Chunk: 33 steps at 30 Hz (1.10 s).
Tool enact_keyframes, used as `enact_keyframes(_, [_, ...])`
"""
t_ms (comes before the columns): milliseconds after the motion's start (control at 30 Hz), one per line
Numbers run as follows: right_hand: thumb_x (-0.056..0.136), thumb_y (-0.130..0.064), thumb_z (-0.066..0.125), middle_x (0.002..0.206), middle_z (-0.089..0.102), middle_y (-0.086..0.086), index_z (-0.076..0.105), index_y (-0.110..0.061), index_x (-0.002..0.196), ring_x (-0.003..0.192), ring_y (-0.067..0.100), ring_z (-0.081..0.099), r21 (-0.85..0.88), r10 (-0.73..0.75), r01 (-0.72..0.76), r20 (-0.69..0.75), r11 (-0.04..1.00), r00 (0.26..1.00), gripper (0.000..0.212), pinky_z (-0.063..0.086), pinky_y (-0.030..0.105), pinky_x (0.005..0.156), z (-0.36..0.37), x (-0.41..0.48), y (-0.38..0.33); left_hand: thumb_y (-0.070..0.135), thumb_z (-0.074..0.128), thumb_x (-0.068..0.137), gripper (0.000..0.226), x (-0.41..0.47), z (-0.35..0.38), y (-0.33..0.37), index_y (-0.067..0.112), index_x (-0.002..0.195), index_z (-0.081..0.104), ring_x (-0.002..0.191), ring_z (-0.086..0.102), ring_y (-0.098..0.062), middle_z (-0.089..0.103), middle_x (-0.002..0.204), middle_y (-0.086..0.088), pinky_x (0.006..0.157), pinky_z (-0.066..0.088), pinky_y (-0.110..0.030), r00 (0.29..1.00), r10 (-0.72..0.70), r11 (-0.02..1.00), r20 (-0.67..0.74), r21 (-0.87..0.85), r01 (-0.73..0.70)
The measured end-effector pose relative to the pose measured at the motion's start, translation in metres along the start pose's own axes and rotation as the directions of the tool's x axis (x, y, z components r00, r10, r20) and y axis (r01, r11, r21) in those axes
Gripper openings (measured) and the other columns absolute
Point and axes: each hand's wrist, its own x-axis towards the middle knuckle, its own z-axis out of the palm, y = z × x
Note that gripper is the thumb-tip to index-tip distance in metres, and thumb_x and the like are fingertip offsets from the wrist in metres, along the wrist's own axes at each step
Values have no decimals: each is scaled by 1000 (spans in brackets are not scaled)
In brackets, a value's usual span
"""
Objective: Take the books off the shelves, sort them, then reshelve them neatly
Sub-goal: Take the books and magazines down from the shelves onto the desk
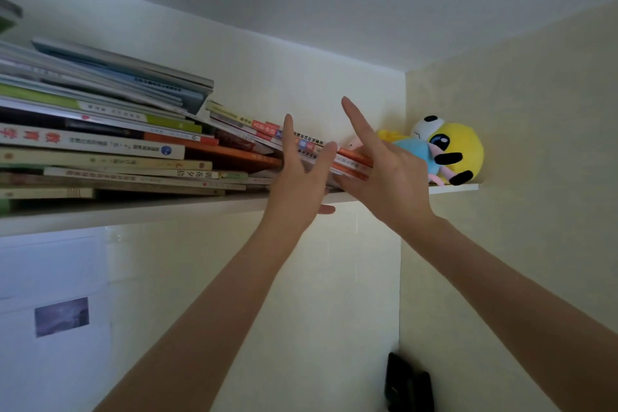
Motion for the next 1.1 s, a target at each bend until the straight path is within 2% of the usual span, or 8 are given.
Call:
enact_keyframes(233, [74, -35, 80, 80, 71, -3, 49, -18, 140, 67, 9, 63, 42, 63, -58, -124, 997, 990, 75, 43, 15, 57, -7, -26, -19, 44, 53, 93, 63, -2, 12, 17, 45, 142, 13, 71, 61, -12, 49, 99, 2, 43, 51, -23, 989, 0, 997, -146, 74, 10])
enact_keyframes(333, [76, -34, 79, 96, 72, -5, 41, -29, 143, 85, 4, 63, 243, 203, -213, 64, 947, 977, 77, 46, 14, 68, -16, -38, -25, 32, 61, 91, 53, -9, 10, 9, 39, 132, 28, 76, 65, -16, 51, 94, 4, 50, 57, -29, 985, 58, 996, -160, 70, -47])
enact_keyframes(400, [84, -31, 72, 101, 72, -5, 49, -35, 134, 87, -2, 65, 580, 335, -517, 397, 630, 854, 54, 49, 13, 72, -33, -33, -18, 16, 59, 92, 49, -13, 6, -2, 36, 128, 34, 80, 67, -17, 56, 101, 3, 57, 59, -35, 988, 60, 998, -141, -2, -61])
enact_keyframes(467, [92, -28, 62, 109, 69, -4, 58, -31, 125, 88, -7, 65, 635, 335, -682, 595, 362, 731, 33, 49, 9, 74, -39, -33, 12, 11, 56, 93, 49, -19, 1, -12, 39, 127, 36, 78, 69, -13, 59, 100, 10, 60, 60, -38, 993, 56, 996, -105, -58, -62])
enact_keyframes(567, [81, -47, 71, 137, 50, -7, 52, -43, 131, 118, 10, 57, 462, 303, -763, 725, 453, 619, 54, 51, 31, 97, -32, -44, 47, 10, 52, 95, 44, -36, -4, -25, 42, 122, 38, 77, 70, -10, 62, 101, 15, 59, 59, -38, 999, 45, 996, -24, -71, -47])
enact_keyframes(667, [74, -32, 77, 139, 48, -7, 42, -50, 136, 117, 17, 60, 399, 225, -839, 838, 369, 497, 73, 56, 31, 87, -27, -67, 60, 9, 47, 97, 44, -57, -7, -48, 42, 124, 39, 82, 71, -10, 64, 99, 20, 58, 58, -33, 997, 18, 997, 74, -71, -13])
enact_keyframes(800, [77, -13, 74, 135, 55, -3, 42, -47, 136, 114, 18, 63, 471, 229, -865, 835, 173, 500, 76, 56, 43, 87, -35, -120, 62, 10, 45, 98, 45, -80, -16, -85, 44, 128, 40, 99, 67, -10, 59, 109, 32, 69, 59, -34, 980, 17, 1000, 197, -3, -17])
enact_keyframes(1100, [78, -7, 75, 130, 43, 5, 35, -47, 141, 117, 19, 57, 325, 423, -918, 816, 228, 394, 84, 58, 42, 85, -44, -238, 37, 17, 76, 72, 62, -131, -7, -156, 49, 114, 42, 91, 70, -13, 65, 102, 26, 66, 59, -35, 938, -182, 983, 294, 27, 183])
